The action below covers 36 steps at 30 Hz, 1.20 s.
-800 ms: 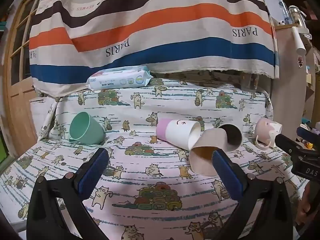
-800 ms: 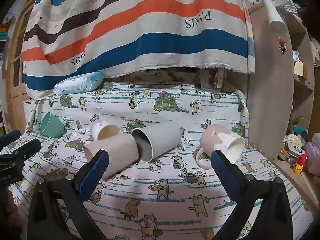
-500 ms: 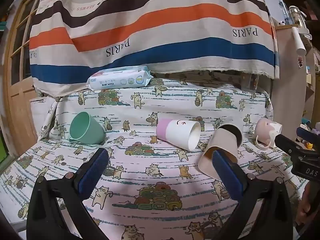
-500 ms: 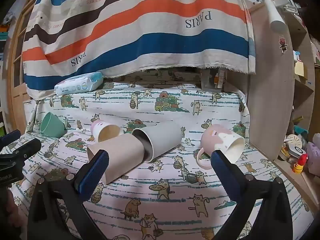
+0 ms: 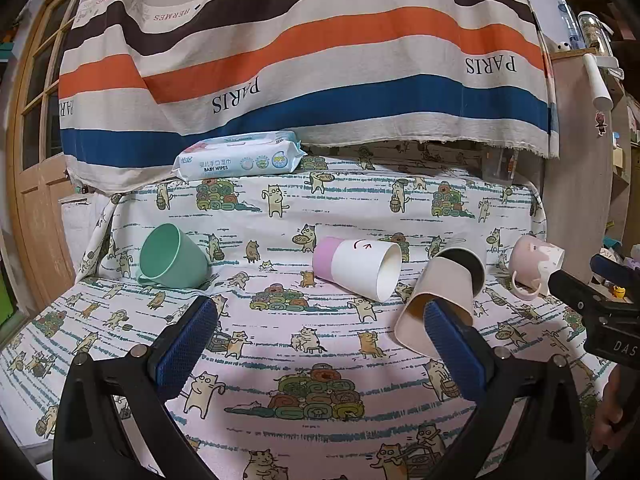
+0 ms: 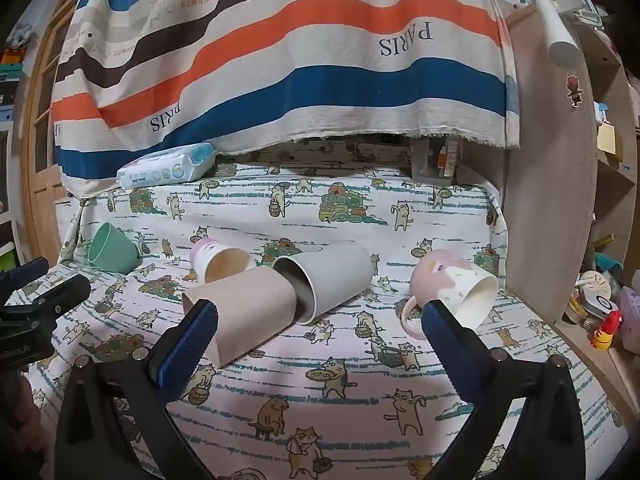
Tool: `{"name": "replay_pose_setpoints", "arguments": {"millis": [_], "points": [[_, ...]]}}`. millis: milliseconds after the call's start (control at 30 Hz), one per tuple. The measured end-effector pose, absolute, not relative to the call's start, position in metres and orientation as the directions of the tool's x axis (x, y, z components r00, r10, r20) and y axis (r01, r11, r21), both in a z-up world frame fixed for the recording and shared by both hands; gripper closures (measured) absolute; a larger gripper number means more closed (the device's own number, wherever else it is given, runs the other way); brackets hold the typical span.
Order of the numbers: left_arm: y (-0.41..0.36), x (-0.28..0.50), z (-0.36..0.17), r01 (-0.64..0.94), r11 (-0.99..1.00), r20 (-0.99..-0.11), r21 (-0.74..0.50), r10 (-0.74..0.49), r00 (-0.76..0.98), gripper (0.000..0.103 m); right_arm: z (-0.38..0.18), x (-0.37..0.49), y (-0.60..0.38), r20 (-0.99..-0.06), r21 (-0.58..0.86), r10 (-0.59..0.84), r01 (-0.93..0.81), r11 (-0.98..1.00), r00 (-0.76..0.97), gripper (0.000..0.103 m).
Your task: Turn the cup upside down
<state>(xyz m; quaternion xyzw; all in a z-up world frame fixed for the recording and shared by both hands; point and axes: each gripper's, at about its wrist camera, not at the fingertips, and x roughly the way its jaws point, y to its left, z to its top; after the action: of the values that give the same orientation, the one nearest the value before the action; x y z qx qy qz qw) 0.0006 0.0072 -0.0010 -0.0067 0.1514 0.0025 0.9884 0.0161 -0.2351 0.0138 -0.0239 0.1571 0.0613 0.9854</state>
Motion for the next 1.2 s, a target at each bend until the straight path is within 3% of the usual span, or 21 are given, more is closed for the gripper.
{"name": "replay_pose_setpoints", "arguments": {"millis": [367,567,1200], "points": [[0.006,0.001,-0.001,-0.009,1.000,-0.301,-0.012,0.005,0.954,0.000,0.012,0.022,-0.237,-0.342,-0.021,0.106,-0.120,0.993,0.934,0.000],[0.003,-0.001,-0.001,-0.004,1.000,-0.301,-0.007,0.002,0.953,0.000,0.008,0.034,-0.232,-0.404,-0.029,0.100,-0.122,0.992,0.909,0.000],[0.002,0.001,-0.001,-0.005,1.000,-0.303,-0.008,0.002,0.953,0.000,0.010,0.029,-0.236,-0.374,-0.022,0.090,-0.106,0.994,0.923,0.000]]}}
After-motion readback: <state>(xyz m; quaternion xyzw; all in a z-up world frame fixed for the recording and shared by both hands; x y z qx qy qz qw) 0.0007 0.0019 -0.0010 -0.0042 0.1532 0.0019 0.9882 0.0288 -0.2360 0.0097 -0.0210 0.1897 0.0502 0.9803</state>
